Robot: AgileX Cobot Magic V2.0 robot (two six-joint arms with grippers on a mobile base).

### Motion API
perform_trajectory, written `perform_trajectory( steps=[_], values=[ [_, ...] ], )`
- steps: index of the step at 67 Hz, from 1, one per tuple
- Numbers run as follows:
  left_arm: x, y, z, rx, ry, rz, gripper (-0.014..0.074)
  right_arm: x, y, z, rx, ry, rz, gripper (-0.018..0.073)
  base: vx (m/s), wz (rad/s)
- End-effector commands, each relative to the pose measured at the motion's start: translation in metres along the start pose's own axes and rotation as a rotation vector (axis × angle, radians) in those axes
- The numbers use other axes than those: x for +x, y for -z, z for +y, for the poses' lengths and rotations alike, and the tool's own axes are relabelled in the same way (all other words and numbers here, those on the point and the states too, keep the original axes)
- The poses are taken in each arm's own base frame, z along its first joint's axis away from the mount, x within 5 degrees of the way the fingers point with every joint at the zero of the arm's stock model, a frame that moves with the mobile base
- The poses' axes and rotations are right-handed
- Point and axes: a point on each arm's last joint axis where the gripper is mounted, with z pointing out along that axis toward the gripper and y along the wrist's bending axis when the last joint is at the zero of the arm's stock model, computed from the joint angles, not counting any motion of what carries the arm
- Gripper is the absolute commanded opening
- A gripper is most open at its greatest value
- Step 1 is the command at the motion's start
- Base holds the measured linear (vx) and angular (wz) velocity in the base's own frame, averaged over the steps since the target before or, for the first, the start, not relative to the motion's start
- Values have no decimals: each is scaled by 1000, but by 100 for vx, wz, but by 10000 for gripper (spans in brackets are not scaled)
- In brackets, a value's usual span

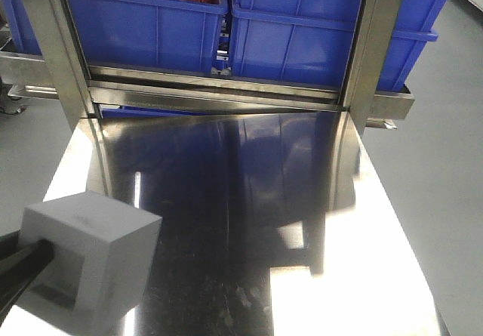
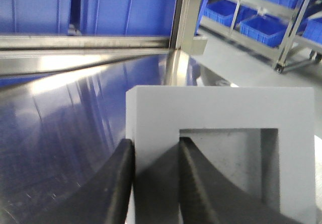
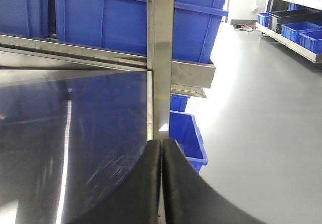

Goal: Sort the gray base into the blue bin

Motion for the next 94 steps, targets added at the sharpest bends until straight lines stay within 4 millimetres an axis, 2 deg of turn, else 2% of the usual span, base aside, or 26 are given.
perform_trajectory(
  steps=[1, 11, 73, 94],
  values=[
    [-13, 10, -4, 58, -1, -158, -8, -5, 0, 0, 7, 14, -73, -5, 0, 0],
    [-12, 16, -4, 62, 0, -186, -8, -5, 0, 0, 7, 14, -73, -5, 0, 0],
    [-12, 16, -4, 63, 9, -184, -8, -5, 0, 0, 7, 14, -73, -5, 0, 0],
    [-12, 16, -4, 63, 9, -184, -8, -5, 0, 0, 7, 14, -73, -5, -5, -38]
  ],
)
